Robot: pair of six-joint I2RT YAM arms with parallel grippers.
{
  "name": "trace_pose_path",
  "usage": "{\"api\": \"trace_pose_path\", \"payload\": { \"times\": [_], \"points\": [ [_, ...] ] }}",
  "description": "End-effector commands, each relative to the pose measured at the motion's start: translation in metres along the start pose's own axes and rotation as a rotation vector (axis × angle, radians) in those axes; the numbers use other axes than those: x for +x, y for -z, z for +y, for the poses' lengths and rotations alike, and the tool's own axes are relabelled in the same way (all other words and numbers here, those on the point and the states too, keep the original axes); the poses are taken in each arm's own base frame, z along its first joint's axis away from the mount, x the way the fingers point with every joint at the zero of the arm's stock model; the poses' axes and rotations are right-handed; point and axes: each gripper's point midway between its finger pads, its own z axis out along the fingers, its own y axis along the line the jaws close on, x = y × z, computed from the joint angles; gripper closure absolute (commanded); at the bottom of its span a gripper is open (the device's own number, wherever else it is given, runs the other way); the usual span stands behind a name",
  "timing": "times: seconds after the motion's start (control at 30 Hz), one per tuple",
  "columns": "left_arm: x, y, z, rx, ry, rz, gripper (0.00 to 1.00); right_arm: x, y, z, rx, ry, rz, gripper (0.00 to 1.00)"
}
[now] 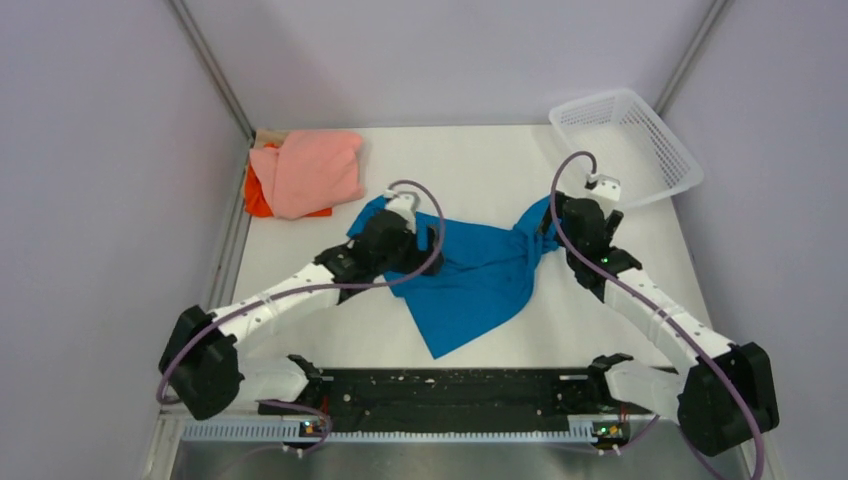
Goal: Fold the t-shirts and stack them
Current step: Flatten out the tshirt
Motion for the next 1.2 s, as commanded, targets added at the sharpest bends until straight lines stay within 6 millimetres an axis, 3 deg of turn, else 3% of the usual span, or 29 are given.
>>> {"api": "trace_pose_path", "payload": {
  "times": [0.0,0.13,0.37,0.47,0.67,0.83,0.87,0.97,1.07,1.17],
  "points": [
    [0.090,-0.003,-0.034,0.011,-0.168,0.223,0.01,-0.015,0.016,-0.001,-0.060,-0.037,-0.081,0.01],
    [0.147,-0.001,-0.037,-0.089,-0.196,0.367,0.01,-0.021,0.022,0.001,-0.096,-0.050,-0.123,0.01],
    [0.198,0.005,-0.024,-0.238,-0.149,0.484,0.02,-0.014,0.020,-0.001,-0.091,-0.035,-0.110,0.01],
    [0.225,0.008,-0.034,-0.179,-0.089,0.568,0.11,-0.013,0.018,0.000,-0.089,-0.029,-0.101,0.01],
    [0.249,0.012,-0.028,-0.270,-0.095,0.590,0.22,-0.011,0.015,0.001,-0.086,-0.026,-0.095,0.01],
    [0.252,0.006,-0.038,-0.373,-0.243,0.592,0.23,-0.011,0.014,-0.001,-0.075,-0.025,-0.093,0.01],
    [0.255,0.005,-0.040,-0.381,-0.274,0.595,0.27,-0.011,0.014,-0.001,-0.072,-0.027,-0.094,0.01],
    [0.268,-0.001,-0.041,-0.378,-0.287,0.613,0.53,-0.011,0.014,-0.003,-0.065,-0.025,-0.095,0.01],
    [0.271,-0.005,-0.029,-0.423,-0.281,0.600,0.98,-0.012,0.015,-0.004,-0.063,-0.026,-0.099,0.01],
    [0.245,-0.006,0.001,-0.566,-0.247,0.514,1.00,-0.012,0.015,-0.002,-0.074,-0.015,-0.095,0.01]
  ]
}}
